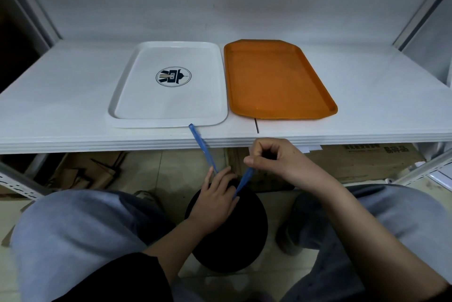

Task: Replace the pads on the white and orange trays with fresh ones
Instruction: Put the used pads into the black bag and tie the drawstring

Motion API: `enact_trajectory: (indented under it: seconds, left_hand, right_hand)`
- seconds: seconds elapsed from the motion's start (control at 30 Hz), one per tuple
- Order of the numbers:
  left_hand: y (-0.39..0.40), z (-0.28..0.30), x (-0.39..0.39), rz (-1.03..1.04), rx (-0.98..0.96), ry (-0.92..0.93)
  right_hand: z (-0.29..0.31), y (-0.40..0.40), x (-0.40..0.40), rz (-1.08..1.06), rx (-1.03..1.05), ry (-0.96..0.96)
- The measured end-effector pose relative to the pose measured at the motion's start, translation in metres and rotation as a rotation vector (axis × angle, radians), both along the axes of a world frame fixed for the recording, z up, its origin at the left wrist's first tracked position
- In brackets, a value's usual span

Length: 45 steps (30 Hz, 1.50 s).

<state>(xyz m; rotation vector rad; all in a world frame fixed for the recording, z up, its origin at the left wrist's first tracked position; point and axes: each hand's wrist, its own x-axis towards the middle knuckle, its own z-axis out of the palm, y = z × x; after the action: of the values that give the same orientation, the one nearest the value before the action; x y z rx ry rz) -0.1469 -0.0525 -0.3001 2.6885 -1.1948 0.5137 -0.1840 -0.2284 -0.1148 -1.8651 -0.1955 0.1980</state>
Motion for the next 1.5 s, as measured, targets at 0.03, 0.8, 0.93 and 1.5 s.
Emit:
enact_trajectory:
  seconds: [0.03, 0.8, 0.93, 1.5]
  left_hand:
    - [0.001, 0.002, -0.002, 0.008, -0.027, 0.005]
    - [-0.007, 0.019, 0.0, 0.144, -0.657, 1.007]
    - [-0.006, 0.023, 0.0, 0.118, -0.745, 1.115]
    - [0.006, 0.03, -0.017, 0.114, -0.452, 0.934]
  right_hand:
    - [0.0, -0.001, 0.0, -0.02, 0.027, 0.008]
    - [-0.024, 0.015, 0.038, -0.346, -0.21, -0.262]
    - [-0.03, 0.011, 0.052, -0.409, -0.316, -0.097]
    - [0.024, 0.033, 0.048, 0.08, -0.12, 0.217]
